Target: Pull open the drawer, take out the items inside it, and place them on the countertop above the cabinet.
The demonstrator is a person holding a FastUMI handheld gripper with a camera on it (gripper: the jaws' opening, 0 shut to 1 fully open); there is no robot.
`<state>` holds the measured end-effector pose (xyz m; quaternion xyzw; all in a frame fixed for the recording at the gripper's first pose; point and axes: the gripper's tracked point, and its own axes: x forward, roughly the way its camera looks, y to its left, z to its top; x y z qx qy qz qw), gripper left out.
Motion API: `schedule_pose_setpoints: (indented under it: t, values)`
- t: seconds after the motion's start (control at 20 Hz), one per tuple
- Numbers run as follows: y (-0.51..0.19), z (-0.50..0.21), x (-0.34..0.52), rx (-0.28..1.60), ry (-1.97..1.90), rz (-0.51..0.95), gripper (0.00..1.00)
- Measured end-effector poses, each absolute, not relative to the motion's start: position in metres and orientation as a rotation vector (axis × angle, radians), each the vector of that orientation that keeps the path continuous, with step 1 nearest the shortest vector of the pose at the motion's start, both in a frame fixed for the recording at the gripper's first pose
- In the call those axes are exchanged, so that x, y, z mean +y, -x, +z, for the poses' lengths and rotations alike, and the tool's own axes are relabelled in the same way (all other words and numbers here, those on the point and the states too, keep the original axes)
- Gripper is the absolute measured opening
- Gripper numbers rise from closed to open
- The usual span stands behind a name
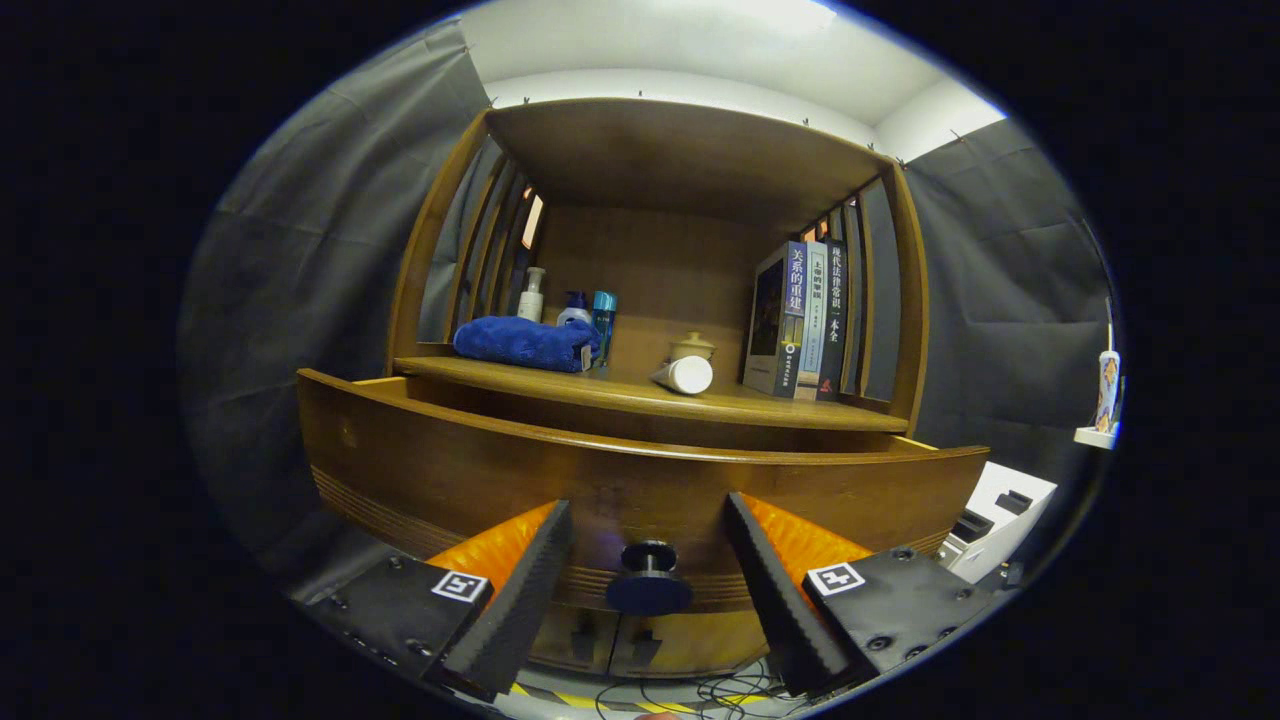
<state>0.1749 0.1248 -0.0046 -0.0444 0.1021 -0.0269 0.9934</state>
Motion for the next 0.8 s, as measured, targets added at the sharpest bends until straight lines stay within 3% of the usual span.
schedule_pose_setpoints:
  t: [0.8]
  values:
    - [-0.254,-0.016,0.12,0.237,0.074,-0.06,1.0]
